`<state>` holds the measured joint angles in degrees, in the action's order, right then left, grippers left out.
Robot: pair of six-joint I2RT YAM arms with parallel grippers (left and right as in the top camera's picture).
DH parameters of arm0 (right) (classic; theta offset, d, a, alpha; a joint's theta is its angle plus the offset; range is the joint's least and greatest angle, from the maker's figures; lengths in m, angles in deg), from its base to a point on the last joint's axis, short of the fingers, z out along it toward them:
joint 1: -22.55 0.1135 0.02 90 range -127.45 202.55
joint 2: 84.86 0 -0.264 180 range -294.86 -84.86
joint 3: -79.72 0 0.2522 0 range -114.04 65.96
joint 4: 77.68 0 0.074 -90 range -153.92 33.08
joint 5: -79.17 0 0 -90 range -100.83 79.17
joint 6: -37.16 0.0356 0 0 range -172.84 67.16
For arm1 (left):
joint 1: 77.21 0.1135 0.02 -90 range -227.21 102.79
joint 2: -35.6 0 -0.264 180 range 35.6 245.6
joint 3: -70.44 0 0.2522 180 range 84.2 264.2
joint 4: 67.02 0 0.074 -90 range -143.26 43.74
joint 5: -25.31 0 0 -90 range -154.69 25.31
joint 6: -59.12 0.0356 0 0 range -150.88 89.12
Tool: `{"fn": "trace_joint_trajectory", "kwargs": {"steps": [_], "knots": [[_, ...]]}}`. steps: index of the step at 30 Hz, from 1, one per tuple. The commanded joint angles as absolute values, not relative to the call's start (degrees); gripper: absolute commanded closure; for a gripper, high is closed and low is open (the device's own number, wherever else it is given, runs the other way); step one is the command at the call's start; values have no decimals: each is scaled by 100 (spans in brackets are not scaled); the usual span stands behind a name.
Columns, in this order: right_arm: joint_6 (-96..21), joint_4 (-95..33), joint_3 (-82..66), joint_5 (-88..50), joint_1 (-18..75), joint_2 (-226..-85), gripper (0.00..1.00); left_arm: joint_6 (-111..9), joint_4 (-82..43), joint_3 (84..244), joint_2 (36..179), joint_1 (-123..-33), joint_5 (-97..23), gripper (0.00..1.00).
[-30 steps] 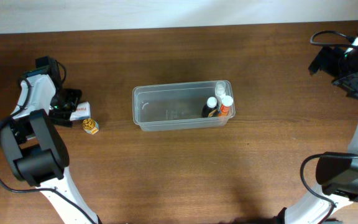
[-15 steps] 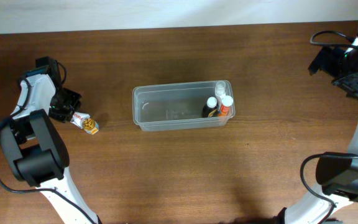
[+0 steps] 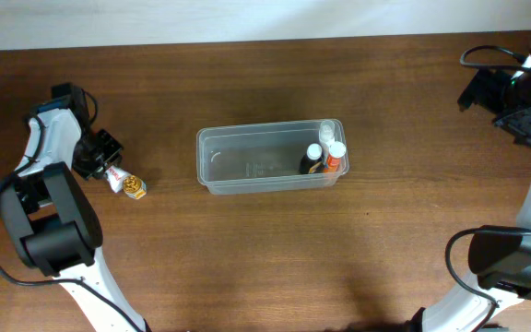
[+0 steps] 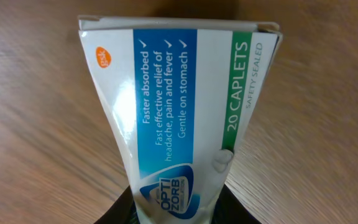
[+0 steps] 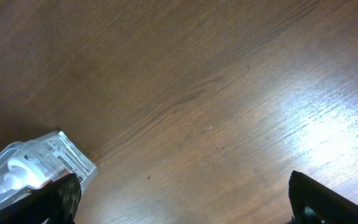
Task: Pack container
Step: 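Lift the Panadol box and carry it over the container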
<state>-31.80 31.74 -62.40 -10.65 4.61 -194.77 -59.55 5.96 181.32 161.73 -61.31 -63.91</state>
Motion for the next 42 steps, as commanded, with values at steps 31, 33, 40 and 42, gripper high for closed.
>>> {"fn": "trace_joint_trajectory", "kwargs": {"steps": [31, 33, 40, 42], "knots": [[-3134, 3170, -6257, -1012, 448, -19486, 2, -1774, 4095, 22600, 16190, -7880, -4426, 75], [-3134, 3170, -6257, -1014, 448, -19486, 2, -1713, 4126, 22600, 16190, -8168, -4778, 75], [-3134, 3170, -6257, -1012, 453, -19486, 2, -1603, 4152, 22597, 16193, -9209, -5950, 75], [-3134, 3170, -6257, -1014, 453, -19486, 2, -1442, 4126, 22586, 16201, -9458, -5963, 75]]}}
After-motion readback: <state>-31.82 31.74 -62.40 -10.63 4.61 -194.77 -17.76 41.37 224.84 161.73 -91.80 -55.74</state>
